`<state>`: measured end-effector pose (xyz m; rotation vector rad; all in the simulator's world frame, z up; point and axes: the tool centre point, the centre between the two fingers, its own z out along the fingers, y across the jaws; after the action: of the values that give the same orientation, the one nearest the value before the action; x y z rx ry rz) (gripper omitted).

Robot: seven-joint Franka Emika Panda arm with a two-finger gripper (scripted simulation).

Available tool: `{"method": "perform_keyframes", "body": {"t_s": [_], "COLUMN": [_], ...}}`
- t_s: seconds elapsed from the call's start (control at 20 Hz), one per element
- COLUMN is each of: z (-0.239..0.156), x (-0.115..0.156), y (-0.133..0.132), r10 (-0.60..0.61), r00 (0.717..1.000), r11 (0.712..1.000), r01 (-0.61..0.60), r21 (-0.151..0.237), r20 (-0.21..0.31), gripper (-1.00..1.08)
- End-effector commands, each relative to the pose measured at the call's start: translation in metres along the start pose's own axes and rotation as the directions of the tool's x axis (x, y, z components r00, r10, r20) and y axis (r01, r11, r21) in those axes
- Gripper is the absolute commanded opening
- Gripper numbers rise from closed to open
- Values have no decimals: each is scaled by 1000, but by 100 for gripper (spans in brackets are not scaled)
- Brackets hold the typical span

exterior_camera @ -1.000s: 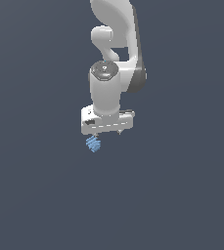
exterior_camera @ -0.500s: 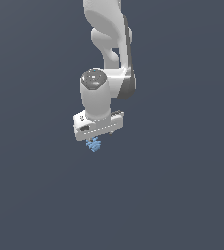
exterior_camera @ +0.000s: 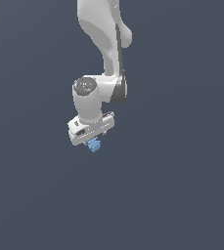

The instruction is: Pick up the object and move it to a goal position.

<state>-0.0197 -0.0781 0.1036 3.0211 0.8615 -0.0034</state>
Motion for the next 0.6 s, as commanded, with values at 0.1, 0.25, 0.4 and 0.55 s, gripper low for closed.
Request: {"method": "perform_keyframes", "body": {"t_s": [0.1, 0.25, 0.4, 0.55], "z": [8, 12, 14, 14], "x": [-7, -10, -12, -13], "y": [5, 8, 9, 9], "r10": [-61, -86, -101, -106], "r00": [998, 996, 995, 994], "r11": [998, 996, 995, 994], "r01": [61, 86, 101, 106], "r21": [-1, -1, -1, -1], "r20": [-1, -2, -2, -2], "gripper": [100, 100, 100, 100]}}
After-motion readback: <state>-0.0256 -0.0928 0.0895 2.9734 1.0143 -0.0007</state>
